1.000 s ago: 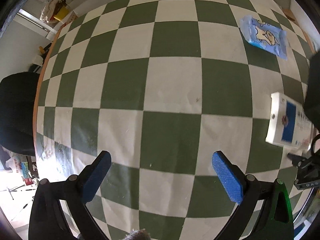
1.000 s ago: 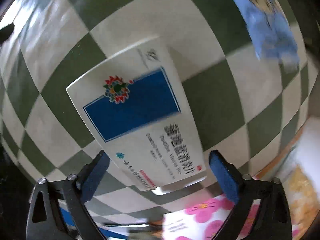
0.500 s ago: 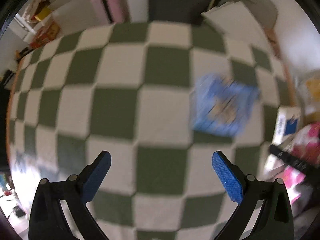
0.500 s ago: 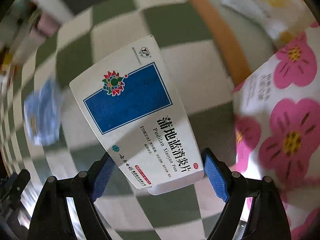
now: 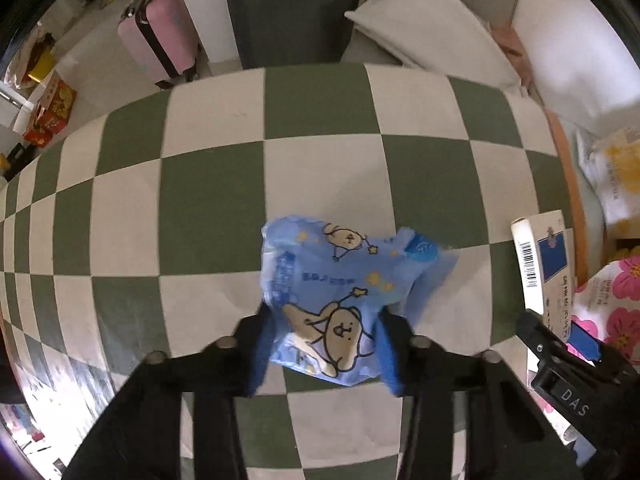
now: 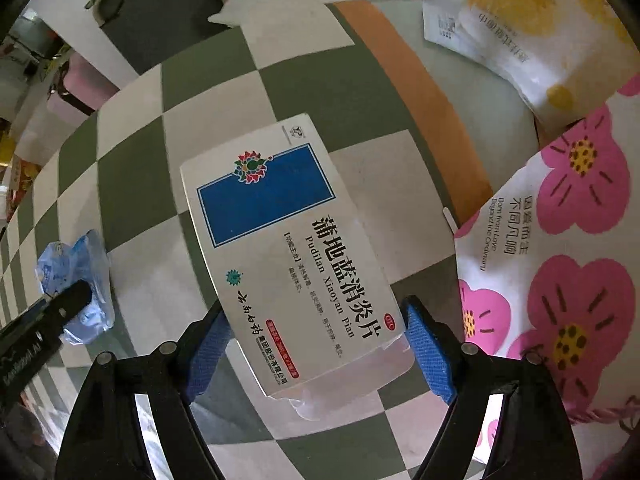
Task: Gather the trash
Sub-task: 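Grasp the white Pudilan medicine box with the right tool while the left tool grasps the blue snack bag, then lift the medicine box and blue bag and carry them over the bin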
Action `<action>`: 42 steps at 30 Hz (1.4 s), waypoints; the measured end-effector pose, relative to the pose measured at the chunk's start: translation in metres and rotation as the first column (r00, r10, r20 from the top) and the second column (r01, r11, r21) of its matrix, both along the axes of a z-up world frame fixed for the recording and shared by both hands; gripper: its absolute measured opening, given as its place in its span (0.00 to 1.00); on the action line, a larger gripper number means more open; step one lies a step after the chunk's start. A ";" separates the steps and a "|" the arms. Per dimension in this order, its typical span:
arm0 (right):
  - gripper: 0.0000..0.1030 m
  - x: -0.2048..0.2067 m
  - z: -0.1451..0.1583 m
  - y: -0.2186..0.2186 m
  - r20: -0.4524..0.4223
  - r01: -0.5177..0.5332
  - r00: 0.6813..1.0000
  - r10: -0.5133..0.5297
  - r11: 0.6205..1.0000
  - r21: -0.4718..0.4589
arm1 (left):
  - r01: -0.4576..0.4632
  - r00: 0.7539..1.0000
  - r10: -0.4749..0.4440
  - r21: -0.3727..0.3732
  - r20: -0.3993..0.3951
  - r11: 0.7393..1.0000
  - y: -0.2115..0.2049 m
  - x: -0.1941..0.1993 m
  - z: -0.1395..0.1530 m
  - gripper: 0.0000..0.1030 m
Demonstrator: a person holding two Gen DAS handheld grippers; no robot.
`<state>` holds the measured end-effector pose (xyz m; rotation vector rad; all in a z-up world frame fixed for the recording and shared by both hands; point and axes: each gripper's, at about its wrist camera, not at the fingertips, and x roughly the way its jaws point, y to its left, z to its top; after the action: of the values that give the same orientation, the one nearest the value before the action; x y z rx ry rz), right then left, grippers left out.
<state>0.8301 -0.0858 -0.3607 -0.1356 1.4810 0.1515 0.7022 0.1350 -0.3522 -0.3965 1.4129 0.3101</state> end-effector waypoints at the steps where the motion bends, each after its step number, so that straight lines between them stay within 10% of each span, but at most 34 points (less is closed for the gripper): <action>1: 0.82 -0.002 0.004 -0.002 0.011 -0.005 1.000 0.005 1.000 0.003 | 0.000 1.000 0.000 0.008 0.014 1.000 0.002 -0.004 0.005 0.31; 12: 0.80 -0.106 0.060 -0.011 0.085 -0.067 0.995 0.055 0.986 0.151 | -0.047 0.989 0.032 0.106 0.141 0.993 0.011 -0.112 0.066 0.30; 25: 0.75 -0.354 0.120 0.006 0.196 -0.182 0.971 0.140 0.960 0.215 | -0.110 0.966 0.076 0.126 0.246 0.986 -0.005 -0.343 0.110 0.30; 34: 0.74 -0.526 0.042 0.021 0.087 -0.174 0.982 0.166 0.979 0.106 | -0.142 0.984 0.134 0.063 0.118 0.988 -0.007 -0.482 0.036 0.30; 42: 0.87 -0.531 0.003 0.029 0.022 -0.196 0.980 0.195 0.980 0.036 | -0.216 0.975 0.216 0.005 0.050 0.976 0.004 -0.499 0.002 0.30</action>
<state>0.2990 -0.0569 -0.3572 -0.2514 1.4439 0.3367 0.2035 0.1390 -0.3499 -0.5477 1.3214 0.4811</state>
